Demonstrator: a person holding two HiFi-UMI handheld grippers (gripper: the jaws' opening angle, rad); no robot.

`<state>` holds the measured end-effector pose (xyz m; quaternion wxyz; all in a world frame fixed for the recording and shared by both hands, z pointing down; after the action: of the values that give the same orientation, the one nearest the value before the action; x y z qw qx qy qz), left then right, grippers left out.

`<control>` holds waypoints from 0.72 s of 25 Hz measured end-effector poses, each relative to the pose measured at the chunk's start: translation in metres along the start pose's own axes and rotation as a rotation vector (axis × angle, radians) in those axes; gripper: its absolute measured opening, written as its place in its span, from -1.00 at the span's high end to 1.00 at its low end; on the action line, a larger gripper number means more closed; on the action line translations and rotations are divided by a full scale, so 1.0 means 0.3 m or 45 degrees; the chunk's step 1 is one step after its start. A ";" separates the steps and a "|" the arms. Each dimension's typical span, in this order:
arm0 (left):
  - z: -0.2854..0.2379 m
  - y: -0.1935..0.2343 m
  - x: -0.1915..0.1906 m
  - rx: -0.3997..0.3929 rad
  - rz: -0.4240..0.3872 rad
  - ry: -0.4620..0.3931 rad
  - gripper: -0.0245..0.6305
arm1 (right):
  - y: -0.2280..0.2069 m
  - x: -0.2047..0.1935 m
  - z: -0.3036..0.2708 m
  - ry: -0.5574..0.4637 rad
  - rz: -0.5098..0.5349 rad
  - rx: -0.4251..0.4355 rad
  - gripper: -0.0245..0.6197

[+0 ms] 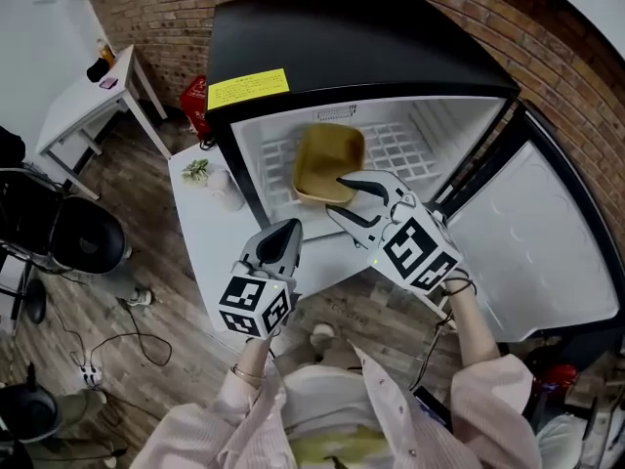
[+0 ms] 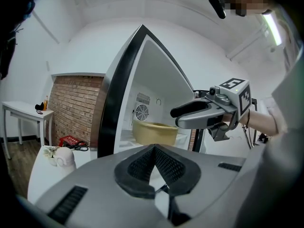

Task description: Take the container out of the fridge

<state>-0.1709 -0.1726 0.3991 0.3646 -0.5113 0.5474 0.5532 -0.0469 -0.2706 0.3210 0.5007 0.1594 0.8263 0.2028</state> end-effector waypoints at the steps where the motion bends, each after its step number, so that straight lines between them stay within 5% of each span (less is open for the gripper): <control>1: 0.000 0.000 0.001 -0.002 0.001 0.002 0.95 | -0.002 0.002 -0.006 0.030 0.015 0.017 0.43; 18: 0.008 0.007 0.002 -0.051 0.008 0.030 0.95 | 0.023 0.009 -0.106 0.358 0.194 0.212 0.44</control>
<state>-0.1734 -0.1707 0.3986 0.3462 -0.5231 0.5421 0.5591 -0.0760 -0.2689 0.3356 0.3486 0.2325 0.8876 0.1915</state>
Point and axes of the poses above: the fingertips, and each gripper's own axes: z backward along the fingers, y to its left, x out of its top, the point moved 8 cm from there along z, backward along the fingers, and after that the axes turned 2 degrees about z, right-handed, at the moved point
